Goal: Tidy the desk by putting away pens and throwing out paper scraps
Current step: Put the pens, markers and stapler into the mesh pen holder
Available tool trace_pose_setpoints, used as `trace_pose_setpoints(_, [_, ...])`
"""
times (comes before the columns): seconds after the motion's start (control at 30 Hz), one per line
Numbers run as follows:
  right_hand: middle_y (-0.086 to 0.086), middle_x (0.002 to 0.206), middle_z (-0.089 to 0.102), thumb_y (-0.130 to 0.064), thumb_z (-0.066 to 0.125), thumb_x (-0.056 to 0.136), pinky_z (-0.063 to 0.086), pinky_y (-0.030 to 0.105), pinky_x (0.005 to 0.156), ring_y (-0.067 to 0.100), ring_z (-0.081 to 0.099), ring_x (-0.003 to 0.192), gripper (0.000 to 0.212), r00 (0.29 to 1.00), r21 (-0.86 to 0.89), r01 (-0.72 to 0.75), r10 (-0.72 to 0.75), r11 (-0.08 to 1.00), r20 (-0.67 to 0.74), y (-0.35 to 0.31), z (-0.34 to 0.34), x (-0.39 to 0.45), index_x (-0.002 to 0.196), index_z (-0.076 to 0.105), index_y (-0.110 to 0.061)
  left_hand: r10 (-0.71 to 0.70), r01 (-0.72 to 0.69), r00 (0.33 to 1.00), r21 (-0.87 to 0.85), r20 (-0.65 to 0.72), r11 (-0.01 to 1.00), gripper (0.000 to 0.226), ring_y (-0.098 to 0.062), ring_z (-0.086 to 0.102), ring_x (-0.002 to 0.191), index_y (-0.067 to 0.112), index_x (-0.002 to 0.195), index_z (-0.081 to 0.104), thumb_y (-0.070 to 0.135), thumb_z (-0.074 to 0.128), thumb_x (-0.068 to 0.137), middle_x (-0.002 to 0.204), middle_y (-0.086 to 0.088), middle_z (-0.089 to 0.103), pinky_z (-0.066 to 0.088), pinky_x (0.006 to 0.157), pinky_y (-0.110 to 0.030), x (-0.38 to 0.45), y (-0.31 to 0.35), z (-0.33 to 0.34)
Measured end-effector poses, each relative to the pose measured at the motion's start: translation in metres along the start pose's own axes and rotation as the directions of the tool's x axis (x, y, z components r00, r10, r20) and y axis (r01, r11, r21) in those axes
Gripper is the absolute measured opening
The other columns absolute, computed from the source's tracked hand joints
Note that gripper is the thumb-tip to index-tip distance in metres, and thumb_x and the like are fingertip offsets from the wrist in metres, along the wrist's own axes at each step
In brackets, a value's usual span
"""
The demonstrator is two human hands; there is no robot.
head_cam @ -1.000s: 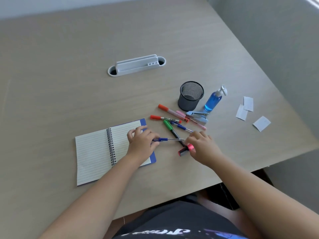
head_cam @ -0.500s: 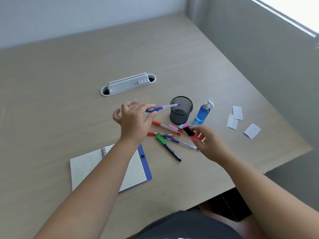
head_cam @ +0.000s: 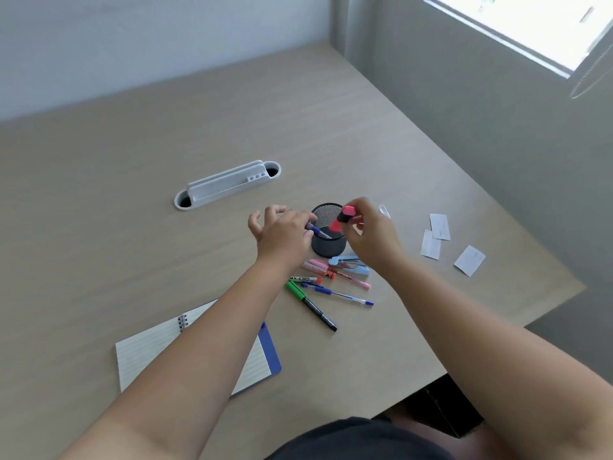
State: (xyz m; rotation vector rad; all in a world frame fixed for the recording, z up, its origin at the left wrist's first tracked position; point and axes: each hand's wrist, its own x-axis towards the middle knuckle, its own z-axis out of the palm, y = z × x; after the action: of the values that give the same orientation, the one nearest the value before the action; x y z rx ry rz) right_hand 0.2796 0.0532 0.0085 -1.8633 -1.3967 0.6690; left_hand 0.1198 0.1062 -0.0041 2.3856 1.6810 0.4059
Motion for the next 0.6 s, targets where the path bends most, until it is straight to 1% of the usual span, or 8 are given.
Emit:
trace_pose_setpoints(0.1, [0.005,0.103,0.07,-0.017,0.056,0.091,0.044,0.043,0.091,0.024,0.062,0.096,0.02,0.998,-0.07,-0.015,0.02,0.997,0.067,0.007,0.01,0.006,0.111,0.056,-0.015,-0.014,0.014,1.0,-0.023,0.015,1.0,0.027,-0.017,0.037,0.127,0.04,0.115,0.058,0.035,0.055,0.089,0.109,0.017,0.066,0.007,0.105,-0.048,-0.001,0.0,0.004])
trace_pose_setpoints(0.17, [0.007,0.105,0.07,-0.019,0.057,0.091,0.046,0.037,0.084,0.027,0.057,0.101,0.022,0.995,-0.12,0.021,-0.009,0.993,0.097,0.013,0.016,0.007,0.113,0.059,-0.015,-0.058,0.059,0.998,-0.059,0.011,0.997,0.031,-0.016,0.038,0.126,0.042,0.119,0.055,0.037,0.057,0.088,0.101,0.018,0.065,0.011,0.104,-0.049,-0.005,-0.006,0.005])
trace_pose_setpoints(0.3, [0.004,0.116,0.066,-0.018,0.058,0.09,0.038,0.03,0.091,0.026,0.051,0.112,0.032,0.989,-0.168,0.072,-0.049,0.983,0.138,0.026,0.022,0.007,0.123,0.061,-0.021,-0.201,0.203,0.979,-0.111,0.028,0.973,0.034,-0.012,0.039,0.12,0.044,0.118,0.052,0.037,0.06,0.085,0.09,0.02,0.064,0.014,0.103,-0.048,-0.019,-0.032,0.015])
trace_pose_setpoints(0.37, [0.008,0.125,0.059,-0.015,0.064,0.087,0.039,0.028,0.093,0.024,0.05,0.116,0.039,0.987,-0.181,0.156,-0.145,0.971,0.07,0.034,0.022,-0.002,0.125,0.059,-0.017,-0.239,0.246,0.966,-0.064,0.099,0.967,0.029,-0.013,0.038,0.12,0.042,0.112,0.056,0.038,0.06,0.084,0.093,0.02,0.065,0.015,0.102,-0.046,-0.029,-0.048,0.022])
trace_pose_setpoints(0.43, [0.014,0.12,0.055,-0.007,0.068,0.081,0.043,0.026,0.087,0.024,0.054,0.108,0.04,0.961,-0.219,0.274,-0.277,0.937,0.015,0.046,0.025,-0.015,0.119,0.061,-0.012,-0.233,0.229,0.954,0.041,0.187,0.973,0.026,-0.015,0.038,0.121,0.04,0.109,0.058,0.038,0.06,0.083,0.104,0.019,0.064,0.019,0.098,-0.043,-0.038,-0.063,0.03])
trace_pose_setpoints(0.47, [0.015,0.113,0.056,-0.002,0.066,0.078,0.046,0.029,0.084,0.027,0.056,0.101,0.037,0.947,-0.235,0.32,-0.319,0.918,0.045,0.053,0.028,-0.022,0.114,0.062,-0.01,-0.226,0.21,0.948,0.094,0.225,0.973,0.027,-0.017,0.038,0.121,0.041,0.11,0.058,0.039,0.059,0.083,0.11,0.017,0.062,0.02,0.097,-0.042,-0.041,-0.07,0.033])
trace_pose_setpoints(0.53, [0.016,0.101,0.06,0.002,0.062,0.075,0.054,0.04,0.077,0.035,0.059,0.089,0.03,0.909,-0.275,0.4,-0.338,0.874,0.245,0.064,0.035,-0.034,0.104,0.064,-0.008,-0.22,0.175,0.927,0.168,0.304,0.97,0.033,-0.019,0.037,0.123,0.043,0.116,0.056,0.041,0.059,0.083,0.12,0.014,0.056,0.021,0.097,-0.04,-0.046,-0.082,0.04])
trace_pose_setpoints(0.6, [0.015,0.108,0.062,-0.003,0.06,0.08,0.053,0.046,0.078,0.038,0.06,0.094,0.026,0.868,-0.339,0.389,-0.218,0.857,0.446,0.066,0.044,-0.042,0.105,0.064,-0.009,-0.207,0.15,0.907,0.177,0.367,0.973,0.037,-0.019,0.039,0.123,0.045,0.119,0.054,0.043,0.059,0.082,0.124,0.011,0.05,0.023,0.097,-0.039,-0.048,-0.088,0.046])
